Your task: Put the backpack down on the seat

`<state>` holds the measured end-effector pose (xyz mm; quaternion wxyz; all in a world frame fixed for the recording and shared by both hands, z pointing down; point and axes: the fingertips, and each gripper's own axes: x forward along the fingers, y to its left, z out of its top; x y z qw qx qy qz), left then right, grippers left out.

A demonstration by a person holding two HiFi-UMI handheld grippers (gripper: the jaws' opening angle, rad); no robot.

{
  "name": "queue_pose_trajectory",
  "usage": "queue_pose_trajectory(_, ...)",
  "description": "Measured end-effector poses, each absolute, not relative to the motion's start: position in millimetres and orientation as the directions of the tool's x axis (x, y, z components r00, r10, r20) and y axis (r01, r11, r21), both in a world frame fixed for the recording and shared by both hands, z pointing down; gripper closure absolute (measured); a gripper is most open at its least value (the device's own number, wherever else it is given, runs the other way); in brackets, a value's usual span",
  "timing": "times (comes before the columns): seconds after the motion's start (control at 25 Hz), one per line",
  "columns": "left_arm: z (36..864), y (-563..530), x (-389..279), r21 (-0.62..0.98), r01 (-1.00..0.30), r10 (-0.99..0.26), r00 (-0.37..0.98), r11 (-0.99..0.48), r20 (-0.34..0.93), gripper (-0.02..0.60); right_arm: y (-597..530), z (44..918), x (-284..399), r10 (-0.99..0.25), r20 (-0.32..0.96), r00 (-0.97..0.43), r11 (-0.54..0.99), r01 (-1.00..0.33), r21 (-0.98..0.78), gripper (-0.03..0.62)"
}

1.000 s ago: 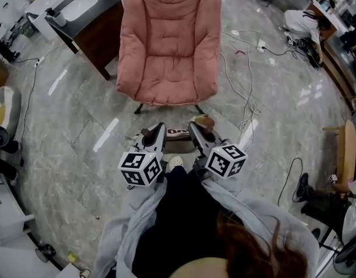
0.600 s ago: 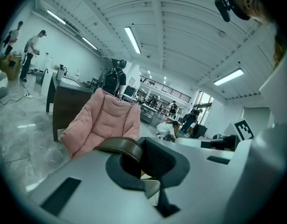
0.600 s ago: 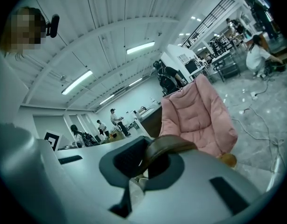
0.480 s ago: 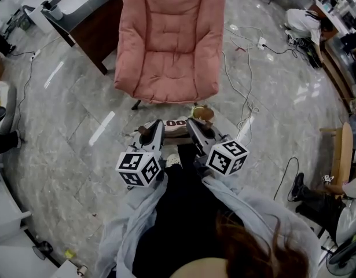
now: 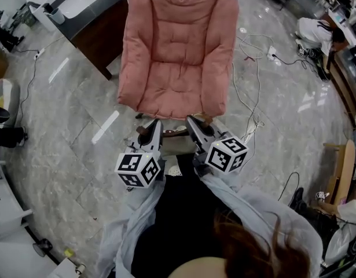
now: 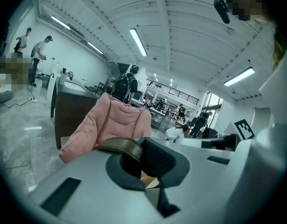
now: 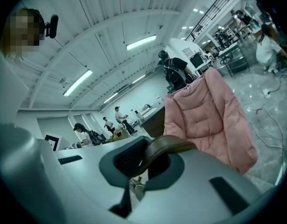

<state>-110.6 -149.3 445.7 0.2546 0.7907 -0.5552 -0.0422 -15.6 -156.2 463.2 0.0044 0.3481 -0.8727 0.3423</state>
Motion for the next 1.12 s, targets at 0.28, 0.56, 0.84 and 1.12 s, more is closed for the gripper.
queue_pose_trajectory(0.28, 431, -229, -126, 0.455, -0.865, -0.929, 0.322, -0.210, 0.183, 0.568, -238, 453, -32, -0.549, 0.252, -0.797, 0.595, -0.584, -0.553, 0.586)
queue_pose_trajectory(0.56, 432, -302, -126, 0.474, -0.853, -0.914, 0.349, -0.219, 0.205, 0.568, -327, 453, -42, -0.473, 0.281, -0.835, 0.638, -0.545, -0.544, 0.586)
queue_pose_trajectory(0.84, 442, -364, -125, 0.462, -0.860, -0.902, 0.357, -0.217, 0.241, 0.568, -403, 457, -57, -0.395, 0.317, -0.862, 0.670, -0.507, -0.543, 0.586)
queue_pose_trajectory(1.12, 451, -399, -123, 0.481, -0.857, -0.902, 0.342, -0.185, 0.262, 0.568, -447, 475, -64, -0.337, 0.341, -0.877, 0.676, -0.478, -0.561, 0.586)
